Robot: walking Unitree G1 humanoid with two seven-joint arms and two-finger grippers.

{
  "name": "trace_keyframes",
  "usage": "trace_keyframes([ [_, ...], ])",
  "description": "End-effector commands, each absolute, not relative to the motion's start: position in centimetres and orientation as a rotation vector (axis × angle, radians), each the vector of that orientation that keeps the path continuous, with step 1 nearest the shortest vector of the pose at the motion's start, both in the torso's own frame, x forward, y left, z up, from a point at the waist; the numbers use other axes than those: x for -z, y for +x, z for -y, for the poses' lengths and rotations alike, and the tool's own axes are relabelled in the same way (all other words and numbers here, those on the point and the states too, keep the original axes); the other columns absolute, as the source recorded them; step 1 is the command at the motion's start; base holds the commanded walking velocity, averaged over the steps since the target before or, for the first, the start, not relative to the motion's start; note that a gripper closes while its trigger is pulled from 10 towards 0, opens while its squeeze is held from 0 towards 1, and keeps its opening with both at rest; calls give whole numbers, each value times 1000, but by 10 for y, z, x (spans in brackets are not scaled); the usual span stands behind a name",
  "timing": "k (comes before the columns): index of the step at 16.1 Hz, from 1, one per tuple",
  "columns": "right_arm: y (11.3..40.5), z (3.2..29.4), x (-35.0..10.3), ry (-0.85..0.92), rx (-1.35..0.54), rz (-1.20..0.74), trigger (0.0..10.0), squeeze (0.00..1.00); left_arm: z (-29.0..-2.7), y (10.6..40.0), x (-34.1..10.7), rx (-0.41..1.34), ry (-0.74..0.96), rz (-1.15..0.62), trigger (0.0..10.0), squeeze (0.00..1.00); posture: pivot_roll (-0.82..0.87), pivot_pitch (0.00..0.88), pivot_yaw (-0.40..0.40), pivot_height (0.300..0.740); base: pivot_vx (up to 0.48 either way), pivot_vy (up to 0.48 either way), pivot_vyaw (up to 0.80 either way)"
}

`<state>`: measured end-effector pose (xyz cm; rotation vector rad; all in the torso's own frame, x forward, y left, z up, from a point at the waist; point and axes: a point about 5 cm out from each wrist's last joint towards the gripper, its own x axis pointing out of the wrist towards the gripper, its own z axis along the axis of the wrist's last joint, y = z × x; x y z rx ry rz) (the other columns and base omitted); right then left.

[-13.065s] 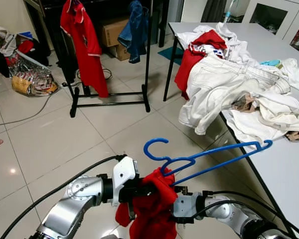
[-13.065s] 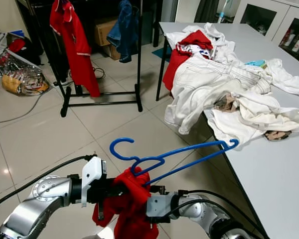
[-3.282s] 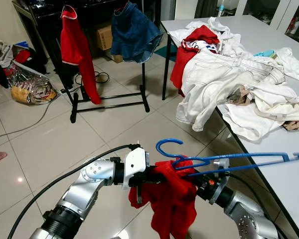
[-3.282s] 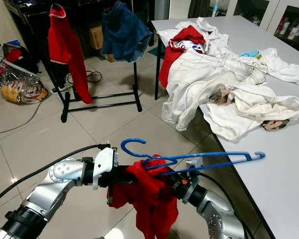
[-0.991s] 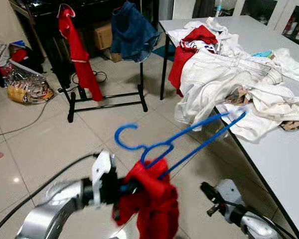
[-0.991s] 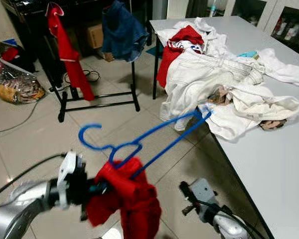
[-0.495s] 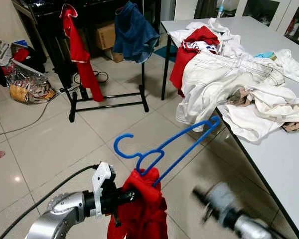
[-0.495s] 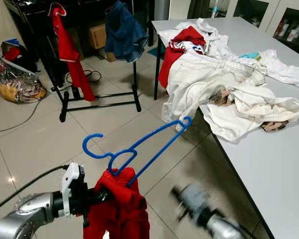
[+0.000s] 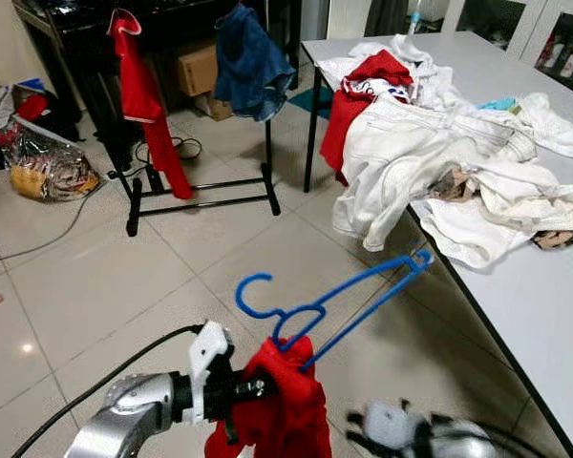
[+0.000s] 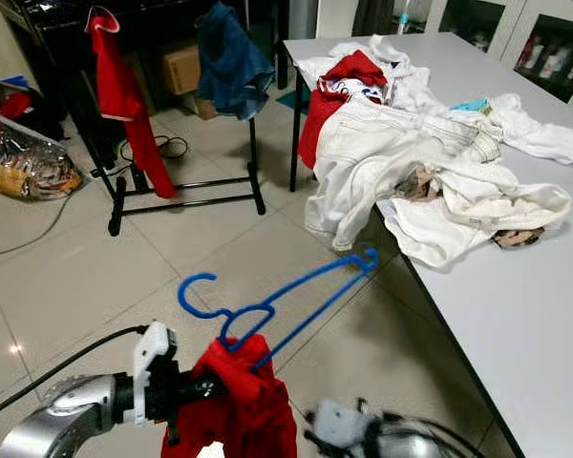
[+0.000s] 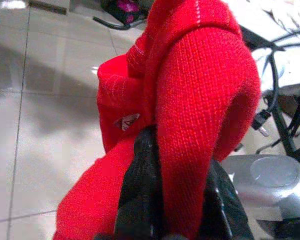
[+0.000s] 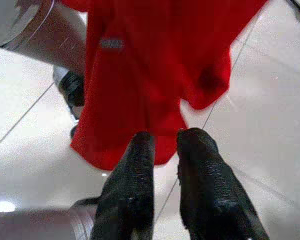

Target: Hang hanger

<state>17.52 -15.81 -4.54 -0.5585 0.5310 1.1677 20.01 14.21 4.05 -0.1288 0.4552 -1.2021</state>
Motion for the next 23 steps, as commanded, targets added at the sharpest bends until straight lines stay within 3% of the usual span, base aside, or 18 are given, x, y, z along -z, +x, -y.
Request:
trace_keyframes([
  [1,180,152,46,-582,-1181,-530,10000,588,-140,205,-46,1231,-84,-418,10000,0,-115,0,31,740,0,0,0],
  [2,184,148,47,-591,-1176,-541,10000,0,-138,206,-46,1238,-72,-410,10000,0,-114,0,30,740,0,0,0],
  [8,183,127,57,-434,-1130,-620,10000,0,-125,214,-55,1264,-59,-349,10000,0,-109,0,25,740,0,0,0],
  [13,197,117,52,-244,-975,-592,10000,0,-119,219,-59,1274,-56,-320,10000,0,-117,0,28,740,0,0,0],
  [19,243,138,30,-104,-572,-483,10000,0,-117,219,-59,1284,-50,-315,10000,0,-121,0,33,740,0,0,0],
  [23,251,146,24,-18,-494,-458,10000,0,-116,220,-58,1284,-50,-315,10000,0,-124,0,32,740,0,0,0],
])
